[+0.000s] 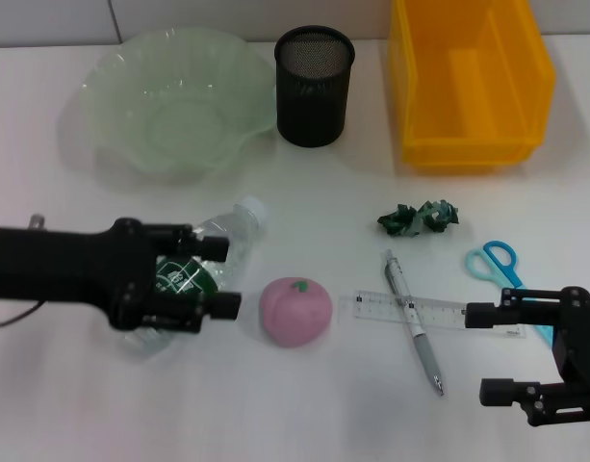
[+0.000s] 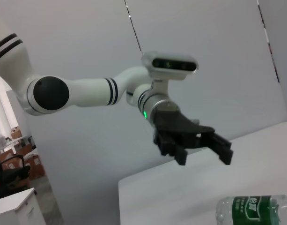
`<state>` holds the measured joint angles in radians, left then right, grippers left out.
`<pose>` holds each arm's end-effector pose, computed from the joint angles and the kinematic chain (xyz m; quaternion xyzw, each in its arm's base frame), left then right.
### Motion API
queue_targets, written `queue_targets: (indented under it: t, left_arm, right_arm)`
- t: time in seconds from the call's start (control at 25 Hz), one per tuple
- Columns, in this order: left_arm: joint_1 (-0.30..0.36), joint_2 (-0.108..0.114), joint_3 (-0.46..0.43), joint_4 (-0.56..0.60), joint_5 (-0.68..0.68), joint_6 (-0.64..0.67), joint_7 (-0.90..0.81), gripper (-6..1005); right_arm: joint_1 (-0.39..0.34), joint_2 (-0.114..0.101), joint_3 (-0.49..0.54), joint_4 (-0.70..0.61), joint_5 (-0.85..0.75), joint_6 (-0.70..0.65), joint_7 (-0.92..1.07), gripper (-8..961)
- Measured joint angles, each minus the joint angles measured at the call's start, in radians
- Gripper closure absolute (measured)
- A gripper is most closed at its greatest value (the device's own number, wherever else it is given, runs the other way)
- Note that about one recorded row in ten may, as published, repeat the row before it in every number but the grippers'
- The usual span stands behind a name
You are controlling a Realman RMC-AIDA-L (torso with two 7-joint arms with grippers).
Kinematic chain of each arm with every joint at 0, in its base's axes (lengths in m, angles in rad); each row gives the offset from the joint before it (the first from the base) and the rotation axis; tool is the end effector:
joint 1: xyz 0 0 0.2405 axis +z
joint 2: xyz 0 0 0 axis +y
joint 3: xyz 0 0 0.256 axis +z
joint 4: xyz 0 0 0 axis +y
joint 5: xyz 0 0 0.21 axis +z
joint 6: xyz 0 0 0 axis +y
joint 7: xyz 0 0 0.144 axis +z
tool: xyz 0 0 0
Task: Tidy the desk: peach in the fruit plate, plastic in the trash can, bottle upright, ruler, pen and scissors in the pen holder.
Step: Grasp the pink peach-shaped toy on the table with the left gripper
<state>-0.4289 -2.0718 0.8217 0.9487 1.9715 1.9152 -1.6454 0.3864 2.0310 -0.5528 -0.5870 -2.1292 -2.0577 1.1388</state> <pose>-0.2375 0.2829 0.0315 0.9508 0.2111 0.2258 0.0210 0.2875 0.2291 0.0241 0.9345 -0.1467 -0.3241 0.0119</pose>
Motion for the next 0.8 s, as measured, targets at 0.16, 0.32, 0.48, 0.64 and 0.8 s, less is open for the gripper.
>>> queue_targets:
  t: [0.16, 0.32, 0.48, 0.64, 0.8]
  left_arm:
    - [-0.048, 0.0, 0.063, 0.045, 0.022, -0.05, -0.071, 232]
    - [-0.099, 0.0, 0.16, 0.072, 0.052, -0.131, -0.134, 233]
    - [-0.14, -0.001, 0.234, 0.078, 0.081, -0.193, -0.166, 233]
    - [-0.193, -0.002, 0.386, 0.076, 0.123, -0.3, -0.192, 234]
    - [-0.213, -0.006, 0.533, 0.072, 0.158, -0.407, -0.216, 234]
  right_arm:
    - [-0.014, -0.008, 0.002, -0.002, 0.0, 0.02, 0.0, 214]
    - [-0.05, -0.028, 0.013, -0.004, 0.0, 0.036, -0.001, 214]
    - [-0.093, -0.049, 0.082, -0.005, 0.0, 0.04, -0.001, 213]
    - [-0.123, -0.06, 0.132, -0.005, 0.0, 0.045, -0.001, 213]
    - [-0.131, -0.061, 0.134, -0.005, 0.0, 0.047, -0.001, 214]
